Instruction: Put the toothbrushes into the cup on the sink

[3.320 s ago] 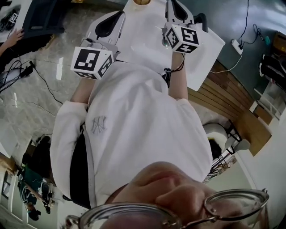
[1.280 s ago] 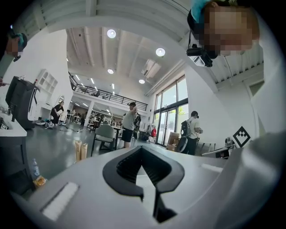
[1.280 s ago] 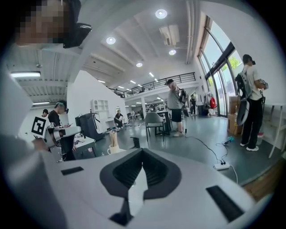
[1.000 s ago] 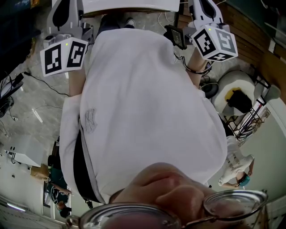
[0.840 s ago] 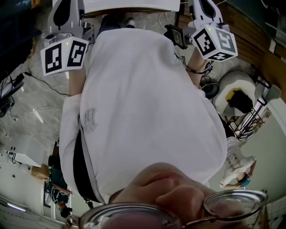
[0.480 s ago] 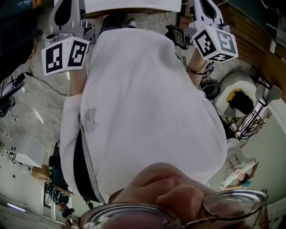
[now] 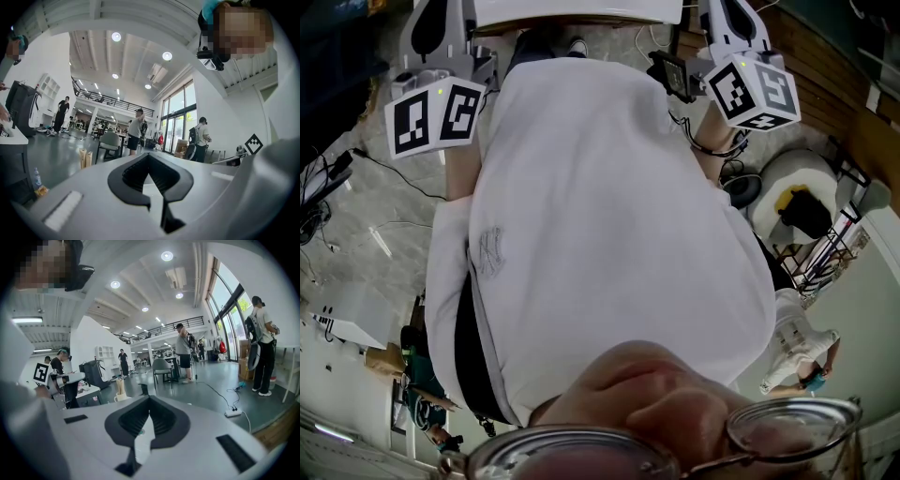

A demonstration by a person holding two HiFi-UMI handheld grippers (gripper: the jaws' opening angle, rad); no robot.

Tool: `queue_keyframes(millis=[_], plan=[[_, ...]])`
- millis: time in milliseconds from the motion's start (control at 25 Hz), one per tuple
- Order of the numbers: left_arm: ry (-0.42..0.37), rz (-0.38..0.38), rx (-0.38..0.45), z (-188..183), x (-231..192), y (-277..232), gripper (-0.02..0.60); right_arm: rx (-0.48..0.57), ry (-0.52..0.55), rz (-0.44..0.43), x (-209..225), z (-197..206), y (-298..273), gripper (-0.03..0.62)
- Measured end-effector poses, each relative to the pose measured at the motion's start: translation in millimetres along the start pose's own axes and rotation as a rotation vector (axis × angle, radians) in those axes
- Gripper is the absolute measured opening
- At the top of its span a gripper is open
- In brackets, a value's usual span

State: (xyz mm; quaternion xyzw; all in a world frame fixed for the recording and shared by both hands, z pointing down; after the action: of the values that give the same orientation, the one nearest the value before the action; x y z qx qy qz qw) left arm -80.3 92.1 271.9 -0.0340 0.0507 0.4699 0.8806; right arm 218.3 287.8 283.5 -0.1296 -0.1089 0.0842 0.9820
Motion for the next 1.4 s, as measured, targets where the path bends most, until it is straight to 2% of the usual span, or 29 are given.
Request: queue_keyframes(millis=[1400], plan=[[0.002, 0.024, -0.001, -0.3, -0.6, -5.7, 0.009, 0.003, -0.003, 0.017, -0.9, -0.3, 4.0, 0.009]])
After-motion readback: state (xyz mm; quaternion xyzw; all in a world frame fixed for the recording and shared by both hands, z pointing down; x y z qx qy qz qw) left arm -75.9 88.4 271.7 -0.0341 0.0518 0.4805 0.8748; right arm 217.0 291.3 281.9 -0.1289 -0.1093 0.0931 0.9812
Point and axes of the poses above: the fingertips, and each gripper's own axes: y backward along the fingers, x to its right, z out of its underside, the point moved 10 cm from there along y, backward along the fingers, and after that the axes turned 3 degrees about -y, right-handed, at the moved point
